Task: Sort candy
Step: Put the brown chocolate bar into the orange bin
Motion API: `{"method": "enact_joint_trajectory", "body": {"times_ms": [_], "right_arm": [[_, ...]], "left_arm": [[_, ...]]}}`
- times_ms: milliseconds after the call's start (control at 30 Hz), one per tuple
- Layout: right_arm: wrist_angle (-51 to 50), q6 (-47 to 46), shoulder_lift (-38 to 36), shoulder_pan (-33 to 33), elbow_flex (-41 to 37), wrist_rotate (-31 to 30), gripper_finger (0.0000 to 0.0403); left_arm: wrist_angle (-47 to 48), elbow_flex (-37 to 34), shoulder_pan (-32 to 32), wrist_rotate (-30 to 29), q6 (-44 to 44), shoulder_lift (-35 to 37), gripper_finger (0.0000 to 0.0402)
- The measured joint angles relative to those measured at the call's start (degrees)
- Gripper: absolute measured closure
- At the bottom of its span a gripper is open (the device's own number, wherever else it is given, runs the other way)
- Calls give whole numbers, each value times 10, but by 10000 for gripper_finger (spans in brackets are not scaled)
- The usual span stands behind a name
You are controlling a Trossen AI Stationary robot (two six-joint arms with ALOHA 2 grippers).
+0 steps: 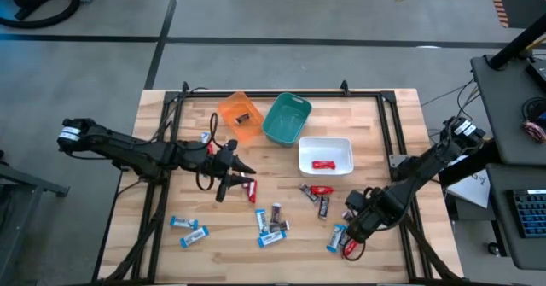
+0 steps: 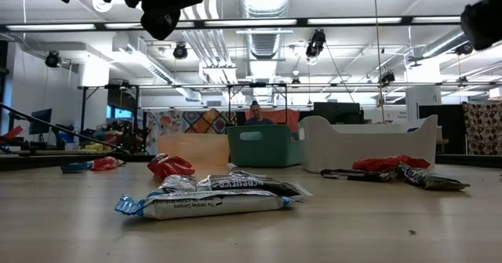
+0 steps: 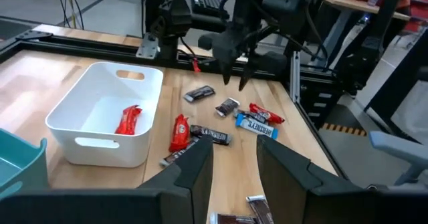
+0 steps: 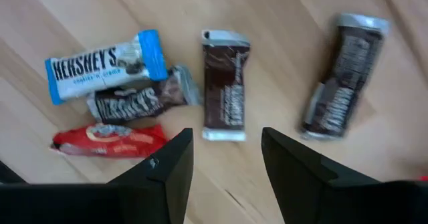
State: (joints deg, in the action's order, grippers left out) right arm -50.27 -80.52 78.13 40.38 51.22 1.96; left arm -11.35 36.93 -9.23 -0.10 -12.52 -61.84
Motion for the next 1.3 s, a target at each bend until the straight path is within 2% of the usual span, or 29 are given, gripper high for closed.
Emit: {"method": "enact_joint_trajectory", "body": {"times_ms": [200, 433, 733, 1000, 1100, 1300], "right_arm": [[86, -9, 0, 0, -43, 0, 226], [86, -21, 5, 0, -57, -5, 225], [88, 10, 87, 0, -54, 19, 225], [89, 12, 106, -1, -53, 16, 227], [90, 17, 102, -2, -53, 8, 241], [91, 18, 91, -4, -54, 0, 299]], "left_arm": [[0, 0, 0, 0, -3, 0, 302], [-2, -1, 0, -11, -2, -12, 302], [-2, -1, 0, -27, -2, -23, 302], [-6, -1, 0, -32, -1, -23, 302], [-9, -1, 0, -44, -1, -24, 302], [-12, -1, 0, -45, -2, -28, 302]]}}
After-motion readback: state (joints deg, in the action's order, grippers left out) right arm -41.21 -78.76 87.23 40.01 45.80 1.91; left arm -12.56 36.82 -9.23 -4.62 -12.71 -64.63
